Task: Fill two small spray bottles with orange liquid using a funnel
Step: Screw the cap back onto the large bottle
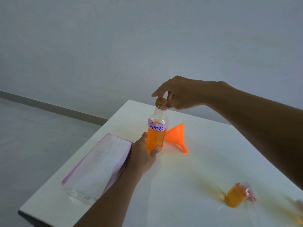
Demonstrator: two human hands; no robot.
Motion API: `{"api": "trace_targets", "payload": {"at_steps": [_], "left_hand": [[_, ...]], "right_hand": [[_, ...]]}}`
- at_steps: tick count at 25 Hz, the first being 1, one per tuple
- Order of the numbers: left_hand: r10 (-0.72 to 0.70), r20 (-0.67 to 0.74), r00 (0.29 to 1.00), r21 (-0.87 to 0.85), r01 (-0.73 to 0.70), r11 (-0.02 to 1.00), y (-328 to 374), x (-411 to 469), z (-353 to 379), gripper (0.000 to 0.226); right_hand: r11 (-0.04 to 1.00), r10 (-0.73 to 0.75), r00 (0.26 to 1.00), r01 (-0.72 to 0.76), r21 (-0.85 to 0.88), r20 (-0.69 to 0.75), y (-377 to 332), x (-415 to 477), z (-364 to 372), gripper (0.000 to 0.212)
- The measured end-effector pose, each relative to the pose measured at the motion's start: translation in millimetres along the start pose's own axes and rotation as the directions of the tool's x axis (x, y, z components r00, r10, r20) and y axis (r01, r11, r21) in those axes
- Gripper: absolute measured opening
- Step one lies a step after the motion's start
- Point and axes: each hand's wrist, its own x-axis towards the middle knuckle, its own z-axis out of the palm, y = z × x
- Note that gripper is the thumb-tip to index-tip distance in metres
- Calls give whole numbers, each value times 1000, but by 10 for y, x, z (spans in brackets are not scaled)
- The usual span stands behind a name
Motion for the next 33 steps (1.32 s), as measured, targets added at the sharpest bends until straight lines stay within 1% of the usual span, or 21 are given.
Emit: {"api": "trace_targets", "payload": {"at_steps": [2, 3, 4, 6, 7, 8, 9, 12, 13, 15, 17, 20, 22, 26, 29, 32, 33], "left_hand": [[8, -4, 1000, -12, -9, 1000, 1, -1, 0, 63], [10, -9, 1000, -21, -11, 1000, -2, 6, 7, 64], [7, -16, 1000, -28, -8, 1000, -4, 8, 13, 65], [-3, -35, 999, -32, 1, 999, -14, -8, 22, 70], [0, -43, 999, -27, -1, 1000, -12, -11, 23, 70], [6, -41, 999, -22, -7, 1000, 2, -9, 18, 70], [12, -32, 999, -19, -13, 1000, 12, -5, 12, 69], [16, -17, 1000, -9, -16, 1000, 24, -7, -10, 69], [14, -20, 1000, -2, -14, 1000, 32, -12, -13, 70], [16, -26, 1000, 19, -15, 1000, 14, -19, 2, 72], [8, -26, 1000, 32, -7, 999, 24, -28, 20, 73], [-4, -31, 1000, 36, 5, 999, 0, -17, 36, 75], [2, -27, 1000, 48, 0, 999, -10, -22, 39, 75], [-7, 6, 1000, 70, 6, 998, 0, -39, 16, 81], [-20, 45, 999, 91, 15, 996, 82, -63, -23, 76], [-23, 65, 998, 104, 16, 994, 76, -56, -44, 70], [-34, 80, 996, 103, 26, 994, 85, -56, -57, 71]], "right_hand": [[998, -60, 998, 60, -9, -21, 43, -22, 37, 39], [997, -70, 997, 68, -40, -40, 53, -8, 79, 37], [996, -72, 995, 69, -59, -63, 47, 18, 126, 31], [990, -48, 997, 40, -133, -59, -10, 55, 200, 12], [980, -37, 999, 29, -195, -40, -35, 62, 226, 10], [966, -32, 999, 25, -256, -25, -67, 47, 238, 13], [963, -26, 1000, 22, -270, -13, -82, 29, 238, 14], [973, -20, 1000, 21, -228, 10, -60, -35, 179, 23], [965, -31, 999, 36, -260, 24, -30, -51, 178, 26], [932, -55, 998, 61, -358, 25, 71, -36, 205, 39], [916, -58, 998, 49, -398, -10, 178, -9, 249, 53], [941, -41, 999, 28, -336, -32, 229, 65, 293, 65], [952, -3, 1000, -6, -305, -31, 173, 128, 304, 66], [951, 152, 985, -168, -260, -79, 13, 153, 328, 68], [931, 277, 952, -299, -209, -127, -20, 79, 348, 69], [930, 350, 927, -361, -64, -134, 39, -53, 440, 79], [931, 362, 924, -366, -5, -122, 78, -132, 471, 79]]}}
